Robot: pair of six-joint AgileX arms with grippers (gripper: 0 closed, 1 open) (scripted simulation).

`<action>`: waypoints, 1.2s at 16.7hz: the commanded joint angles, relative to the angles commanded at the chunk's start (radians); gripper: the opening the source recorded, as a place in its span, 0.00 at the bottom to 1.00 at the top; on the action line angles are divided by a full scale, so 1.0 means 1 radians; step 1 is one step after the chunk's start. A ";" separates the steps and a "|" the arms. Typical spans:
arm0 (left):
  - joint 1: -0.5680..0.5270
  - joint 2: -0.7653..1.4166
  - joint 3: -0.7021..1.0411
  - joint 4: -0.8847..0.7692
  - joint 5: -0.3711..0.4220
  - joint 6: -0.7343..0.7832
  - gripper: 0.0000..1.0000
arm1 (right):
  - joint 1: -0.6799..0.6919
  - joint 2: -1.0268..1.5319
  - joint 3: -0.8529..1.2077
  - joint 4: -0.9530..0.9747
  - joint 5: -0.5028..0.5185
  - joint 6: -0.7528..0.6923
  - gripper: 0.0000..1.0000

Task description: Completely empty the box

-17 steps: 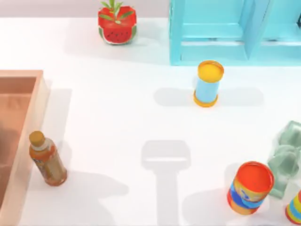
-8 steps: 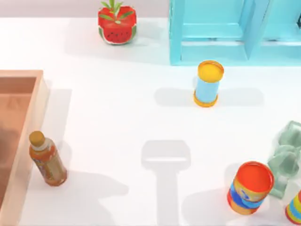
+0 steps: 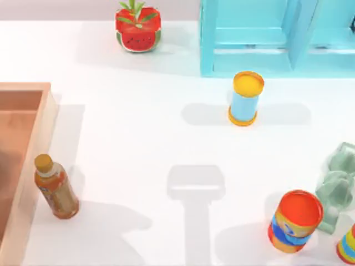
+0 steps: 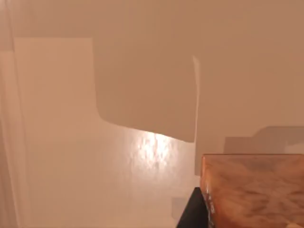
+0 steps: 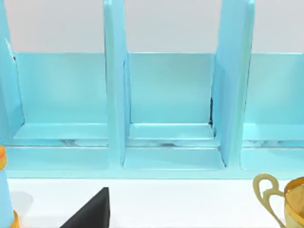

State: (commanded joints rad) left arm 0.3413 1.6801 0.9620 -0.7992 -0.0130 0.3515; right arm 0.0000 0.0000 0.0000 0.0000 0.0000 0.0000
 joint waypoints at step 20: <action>-0.018 -0.098 0.367 -0.512 0.012 -0.009 0.00 | 0.000 0.000 0.000 0.000 0.000 0.000 1.00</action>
State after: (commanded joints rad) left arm 0.3236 1.5818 1.3286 -1.3111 -0.0008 0.3428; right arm 0.0000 0.0000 0.0000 0.0000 0.0000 0.0000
